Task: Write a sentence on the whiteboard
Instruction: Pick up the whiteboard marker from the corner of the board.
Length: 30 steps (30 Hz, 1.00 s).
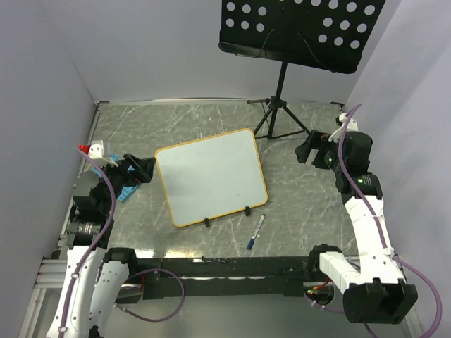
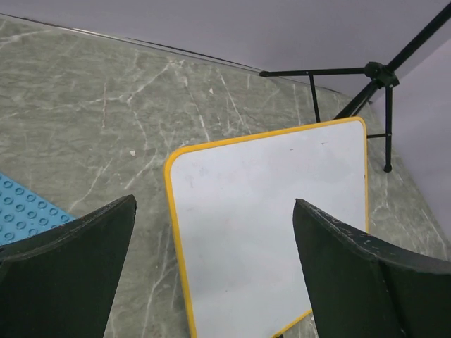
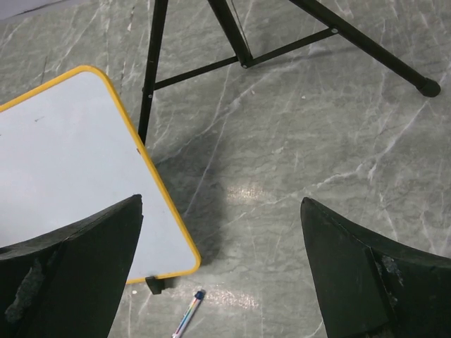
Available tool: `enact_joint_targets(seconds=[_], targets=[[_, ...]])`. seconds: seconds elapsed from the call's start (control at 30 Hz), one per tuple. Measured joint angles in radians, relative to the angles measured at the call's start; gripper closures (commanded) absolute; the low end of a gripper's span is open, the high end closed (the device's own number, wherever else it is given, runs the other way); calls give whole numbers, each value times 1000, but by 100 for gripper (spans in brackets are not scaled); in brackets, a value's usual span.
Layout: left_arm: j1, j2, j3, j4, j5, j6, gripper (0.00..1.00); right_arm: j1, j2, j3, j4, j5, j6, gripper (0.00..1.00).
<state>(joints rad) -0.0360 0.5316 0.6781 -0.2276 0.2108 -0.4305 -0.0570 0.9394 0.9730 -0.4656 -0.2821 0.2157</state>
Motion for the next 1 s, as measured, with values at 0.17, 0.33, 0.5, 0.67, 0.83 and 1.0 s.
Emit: enact_joint_targets(seconds=[0.17,0.33,0.5,0.67,0.83,1.0], targets=[[0,3,5,-16,77,-9,3,0,-9,0,-11,-35,-16,0],[-2,-5,27,-60,164,-38,3,0,-48,-2,-20,-132,-98,0],[-22,-37,53,-115,233,-69,3,15,-134,-27,-23,-329,-229,0],[-98,-33,61,-128,267,-114,3,40,-118,-26,-82,-517,-374,0],[-415,32,61,-129,138,-159,3,40,-71,-34,-142,-585,-467,0],[-817,211,72,-129,-120,-177,3,40,-91,-71,-148,-595,-498,0]])
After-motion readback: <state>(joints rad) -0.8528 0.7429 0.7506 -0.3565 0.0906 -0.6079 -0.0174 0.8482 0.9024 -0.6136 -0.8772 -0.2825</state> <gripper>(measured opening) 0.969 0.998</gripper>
